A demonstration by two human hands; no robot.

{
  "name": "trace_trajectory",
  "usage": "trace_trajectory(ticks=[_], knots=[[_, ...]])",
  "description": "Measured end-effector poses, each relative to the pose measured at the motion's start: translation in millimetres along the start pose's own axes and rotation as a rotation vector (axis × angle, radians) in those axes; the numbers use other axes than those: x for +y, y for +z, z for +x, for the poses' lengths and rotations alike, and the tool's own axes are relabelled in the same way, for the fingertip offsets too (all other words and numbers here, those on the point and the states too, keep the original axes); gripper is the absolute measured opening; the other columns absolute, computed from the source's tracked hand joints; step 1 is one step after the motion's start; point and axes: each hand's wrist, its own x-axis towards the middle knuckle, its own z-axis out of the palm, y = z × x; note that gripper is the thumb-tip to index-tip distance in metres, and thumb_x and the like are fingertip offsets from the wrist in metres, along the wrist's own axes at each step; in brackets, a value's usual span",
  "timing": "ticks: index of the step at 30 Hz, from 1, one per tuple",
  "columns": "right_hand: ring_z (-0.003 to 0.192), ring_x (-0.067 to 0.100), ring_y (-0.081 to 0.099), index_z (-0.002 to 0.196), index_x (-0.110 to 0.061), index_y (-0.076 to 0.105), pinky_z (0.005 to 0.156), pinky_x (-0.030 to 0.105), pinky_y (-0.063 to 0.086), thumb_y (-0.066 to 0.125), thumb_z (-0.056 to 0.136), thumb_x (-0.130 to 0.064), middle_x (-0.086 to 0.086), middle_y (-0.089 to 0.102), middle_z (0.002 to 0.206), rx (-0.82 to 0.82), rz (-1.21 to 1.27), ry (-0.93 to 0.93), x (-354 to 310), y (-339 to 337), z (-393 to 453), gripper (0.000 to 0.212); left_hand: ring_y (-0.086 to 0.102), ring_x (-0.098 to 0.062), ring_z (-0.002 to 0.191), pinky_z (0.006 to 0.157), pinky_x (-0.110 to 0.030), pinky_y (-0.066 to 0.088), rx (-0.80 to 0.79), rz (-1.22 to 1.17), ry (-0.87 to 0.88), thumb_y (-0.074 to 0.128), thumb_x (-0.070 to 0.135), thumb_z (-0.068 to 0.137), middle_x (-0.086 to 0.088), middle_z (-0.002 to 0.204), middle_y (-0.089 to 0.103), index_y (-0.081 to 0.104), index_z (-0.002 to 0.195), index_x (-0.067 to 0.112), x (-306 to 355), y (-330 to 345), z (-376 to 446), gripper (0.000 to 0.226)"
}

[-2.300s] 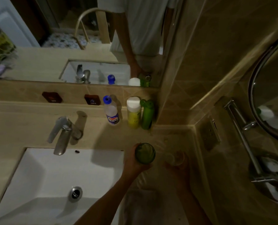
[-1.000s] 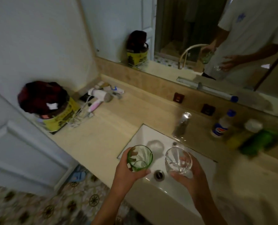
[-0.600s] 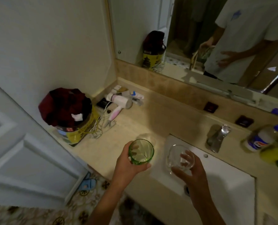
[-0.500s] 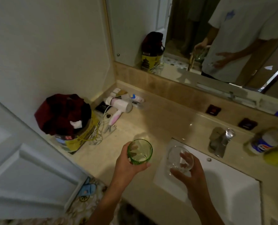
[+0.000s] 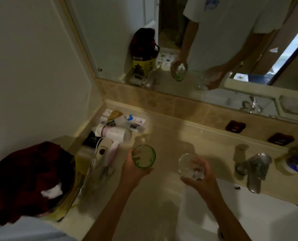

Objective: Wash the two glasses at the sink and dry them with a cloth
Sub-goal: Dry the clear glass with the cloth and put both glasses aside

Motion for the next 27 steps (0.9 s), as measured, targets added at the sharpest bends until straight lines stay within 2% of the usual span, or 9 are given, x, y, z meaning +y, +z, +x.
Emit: trace_trajectory(ticks=[3,5,8,14,18,20,22,24,27], knots=[[0.112,0.022,0.058,0.132,-0.019,0.049,0.089,0.044,0.056,0.091,0.061,-0.007,0.0,0.056,0.126,0.04,-0.043,0.011,4.1,12.1,32.0,0.084,0.06,-0.018,0.115,0.078,-0.025,0.06,-0.044,0.021,0.047,0.091,-0.012,0.057,-0.001,0.126,0.059,0.046,0.139,0.009,-8.2,3.9,36.6,0.096],[0.113,0.022,0.058,0.13,-0.018,0.049,0.081,0.034,0.057,0.09,0.062,-0.005,0.0,0.056,0.126,0.057,-0.041,0.032,9.8,20.6,54.5,0.081,0.059,-0.014,0.113,0.08,-0.015,0.055,-0.096,0.074,0.088,0.093,-0.008,0.056,0.003,0.126,0.059,0.044,0.14,0.008,-12.1,6.2,60.4,0.1],[0.116,0.023,0.057,0.13,-0.016,0.045,0.076,0.026,0.055,0.089,0.061,0.0,0.002,0.054,0.129,0.06,-0.047,0.055,18.3,34.3,81.8,0.083,0.057,-0.019,0.119,0.092,-0.017,0.05,-0.173,0.142,0.099,0.096,-0.002,0.054,-0.003,0.13,0.059,0.042,0.143,0.005,-21.5,9.4,93.7,0.104],[0.114,0.018,0.056,0.136,-0.014,0.039,0.079,0.018,0.048,0.092,0.058,-0.007,0.0,0.053,0.13,0.116,-0.162,0.105,23.0,54.9,119.1,0.095,0.057,-0.01,0.113,0.083,-0.001,0.044,-0.28,0.172,0.074,0.095,-0.001,0.052,0.016,0.124,0.054,0.04,0.141,0.018,-37.5,14.8,140.7,0.106],[0.115,0.015,0.054,0.138,-0.016,0.039,0.071,0.008,0.048,0.092,0.057,-0.006,-0.002,0.052,0.131,0.12,-0.216,0.119,30.3,62.1,131.4,0.098,0.055,-0.007,0.11,0.081,0.008,0.034,-0.274,0.23,0.088,0.096,-0.002,0.05,0.012,0.118,0.055,0.047,0.139,0.013,-48.8,23.6,157.6,0.103],[0.116,0.015,0.054,0.137,-0.02,0.039,0.078,0.013,0.05,0.092,0.056,-0.006,-0.005,0.052,0.129,0.123,-0.227,0.113,34.6,63.2,134.7,0.097,0.057,0.012,0.101,0.079,0.008,0.036,-0.286,0.244,0.107,0.096,-0.001,0.049,0.023,0.112,0.056,0.048,0.128,0.033,-50.5,28.0,162.3,0.098],[0.117,0.017,0.055,0.133,-0.026,0.04,0.089,0.028,0.054,0.092,0.055,-0.006,-0.006,0.052,0.128,0.122,-0.229,0.099,37.1,63.7,136.7,0.095,0.054,0.025,0.098,0.077,0.008,0.037,-0.283,0.247,0.124,0.095,-0.001,0.05,0.03,0.11,0.053,0.044,0.119,0.042,-53.7,29.7,167.3,0.096],[0.117,0.017,0.056,0.127,-0.033,0.04,0.093,0.038,0.055,0.091,0.056,-0.005,-0.01,0.052,0.125,0.119,-0.223,0.095,38.5,63.7,138.1,0.092,0.056,0.013,0.102,0.079,0.008,0.037,-0.297,0.257,0.108,0.095,0.001,0.051,0.027,0.11,0.054,0.044,0.127,0.032,-56.6,31.3,169.8,0.096],[0.115,0.014,0.057,0.127,-0.034,0.041,0.092,0.041,0.057,0.091,0.056,-0.006,-0.01,0.053,0.126,0.128,-0.211,0.091,35.9,64.7,140.7,0.091,0.056,-0.012,0.113,0.082,0.008,0.036,-0.309,0.267,0.081,0.094,0.001,0.056,0.008,0.118,0.057,0.043,0.141,0.015,-62.3,33.0,173.0,0.101]])
